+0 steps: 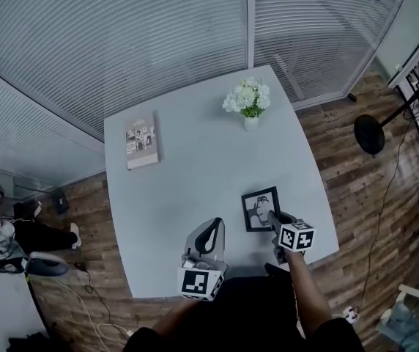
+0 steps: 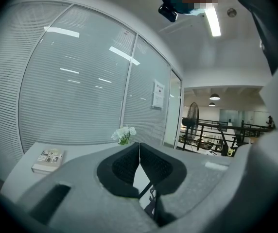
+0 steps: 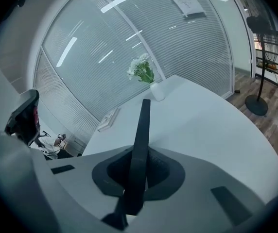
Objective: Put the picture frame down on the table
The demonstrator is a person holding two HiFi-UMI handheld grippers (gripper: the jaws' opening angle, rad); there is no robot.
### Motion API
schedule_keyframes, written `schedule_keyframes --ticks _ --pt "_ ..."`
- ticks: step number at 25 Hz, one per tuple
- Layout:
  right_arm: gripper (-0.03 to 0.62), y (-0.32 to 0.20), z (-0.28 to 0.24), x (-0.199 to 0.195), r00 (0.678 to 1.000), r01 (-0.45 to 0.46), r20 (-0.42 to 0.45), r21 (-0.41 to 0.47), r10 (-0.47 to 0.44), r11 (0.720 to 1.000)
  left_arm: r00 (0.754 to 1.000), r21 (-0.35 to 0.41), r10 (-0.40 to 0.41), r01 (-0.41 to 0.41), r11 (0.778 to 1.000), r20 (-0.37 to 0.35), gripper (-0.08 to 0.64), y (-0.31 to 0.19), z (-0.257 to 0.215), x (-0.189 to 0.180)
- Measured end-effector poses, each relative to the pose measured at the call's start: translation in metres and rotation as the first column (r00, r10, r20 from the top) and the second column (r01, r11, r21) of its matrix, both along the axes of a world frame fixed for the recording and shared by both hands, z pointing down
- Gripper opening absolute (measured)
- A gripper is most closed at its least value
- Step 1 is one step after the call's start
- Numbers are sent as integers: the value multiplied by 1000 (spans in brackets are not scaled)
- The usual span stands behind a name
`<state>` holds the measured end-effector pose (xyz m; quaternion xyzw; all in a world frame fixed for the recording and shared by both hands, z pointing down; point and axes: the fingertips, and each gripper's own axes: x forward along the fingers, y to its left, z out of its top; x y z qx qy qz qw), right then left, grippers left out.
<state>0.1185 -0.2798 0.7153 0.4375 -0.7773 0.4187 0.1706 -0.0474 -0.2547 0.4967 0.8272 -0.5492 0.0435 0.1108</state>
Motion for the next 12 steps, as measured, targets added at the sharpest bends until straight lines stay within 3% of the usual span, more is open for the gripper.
schedule_keyframes --ticks 12 --pt "51 -15 32 23 998 -28 -64 -55 24 998 1000 -13 8 -8 1000 -1 18 -6 5 -4"
